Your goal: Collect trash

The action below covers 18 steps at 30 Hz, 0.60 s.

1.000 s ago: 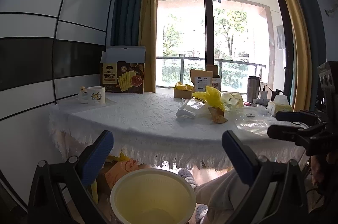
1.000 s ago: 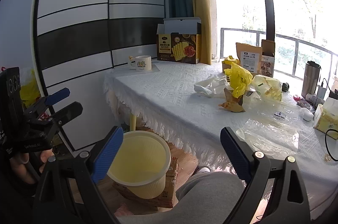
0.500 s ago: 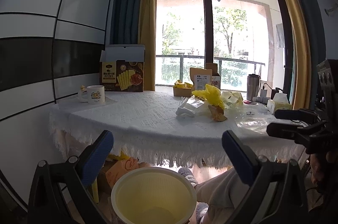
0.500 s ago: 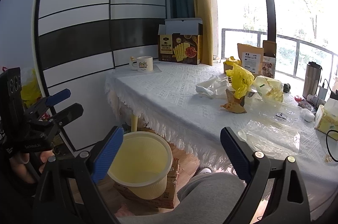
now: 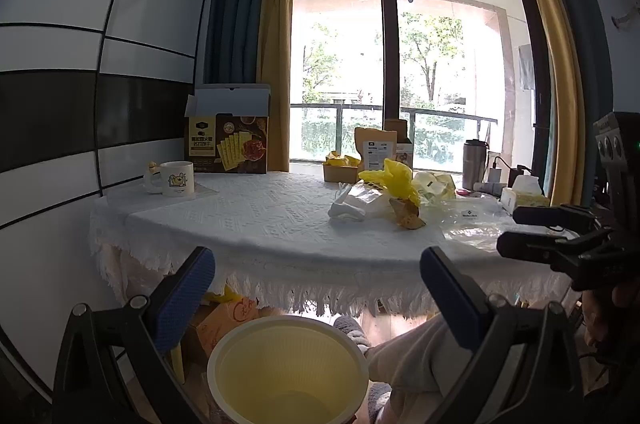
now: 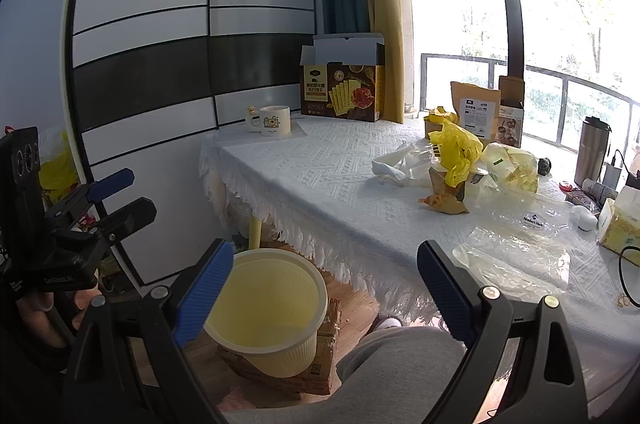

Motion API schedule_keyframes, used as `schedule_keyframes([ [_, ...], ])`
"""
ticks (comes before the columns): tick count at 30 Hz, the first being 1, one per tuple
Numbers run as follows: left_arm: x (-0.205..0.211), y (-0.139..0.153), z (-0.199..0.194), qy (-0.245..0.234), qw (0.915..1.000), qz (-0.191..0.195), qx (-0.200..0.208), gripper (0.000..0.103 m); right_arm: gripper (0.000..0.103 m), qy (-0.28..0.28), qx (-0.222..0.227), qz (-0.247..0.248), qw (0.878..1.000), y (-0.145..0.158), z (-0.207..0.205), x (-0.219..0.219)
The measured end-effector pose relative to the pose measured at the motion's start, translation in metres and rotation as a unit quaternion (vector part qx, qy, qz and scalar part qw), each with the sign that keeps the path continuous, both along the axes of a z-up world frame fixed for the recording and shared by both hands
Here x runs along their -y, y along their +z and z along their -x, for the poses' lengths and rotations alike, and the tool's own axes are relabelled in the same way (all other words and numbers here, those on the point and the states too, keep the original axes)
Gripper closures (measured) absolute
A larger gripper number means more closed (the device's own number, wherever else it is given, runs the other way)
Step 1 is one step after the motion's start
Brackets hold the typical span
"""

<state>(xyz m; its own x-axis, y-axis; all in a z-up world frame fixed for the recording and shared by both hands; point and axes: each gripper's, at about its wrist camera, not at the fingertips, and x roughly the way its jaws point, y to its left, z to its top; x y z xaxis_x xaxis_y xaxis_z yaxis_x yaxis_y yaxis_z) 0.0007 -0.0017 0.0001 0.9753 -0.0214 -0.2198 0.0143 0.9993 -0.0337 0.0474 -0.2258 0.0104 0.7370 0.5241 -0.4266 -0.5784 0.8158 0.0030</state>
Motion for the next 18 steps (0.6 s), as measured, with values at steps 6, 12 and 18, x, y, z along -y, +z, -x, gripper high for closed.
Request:
schedule_keyframes([
  [6,-0.0017,0.0013,-0.0006,-0.001,1.0,0.0,0.0,0.001,0.01,0.001,0.0,0.0,1.0,0.0,-0.0001,0.0],
  [12,-0.0017,0.0013,-0.0006,-0.001,1.0,-0.001,0.0,0.001,0.01,0.003,0.003,-0.001,1.0,0.0017,-0.001,-0.0007],
  [18,-0.0015,0.0015,-0.0003,-0.001,1.0,-0.003,0.001,0.001,0.01,0.003,0.004,-0.001,1.0,0.0025,-0.0003,0.0001],
])
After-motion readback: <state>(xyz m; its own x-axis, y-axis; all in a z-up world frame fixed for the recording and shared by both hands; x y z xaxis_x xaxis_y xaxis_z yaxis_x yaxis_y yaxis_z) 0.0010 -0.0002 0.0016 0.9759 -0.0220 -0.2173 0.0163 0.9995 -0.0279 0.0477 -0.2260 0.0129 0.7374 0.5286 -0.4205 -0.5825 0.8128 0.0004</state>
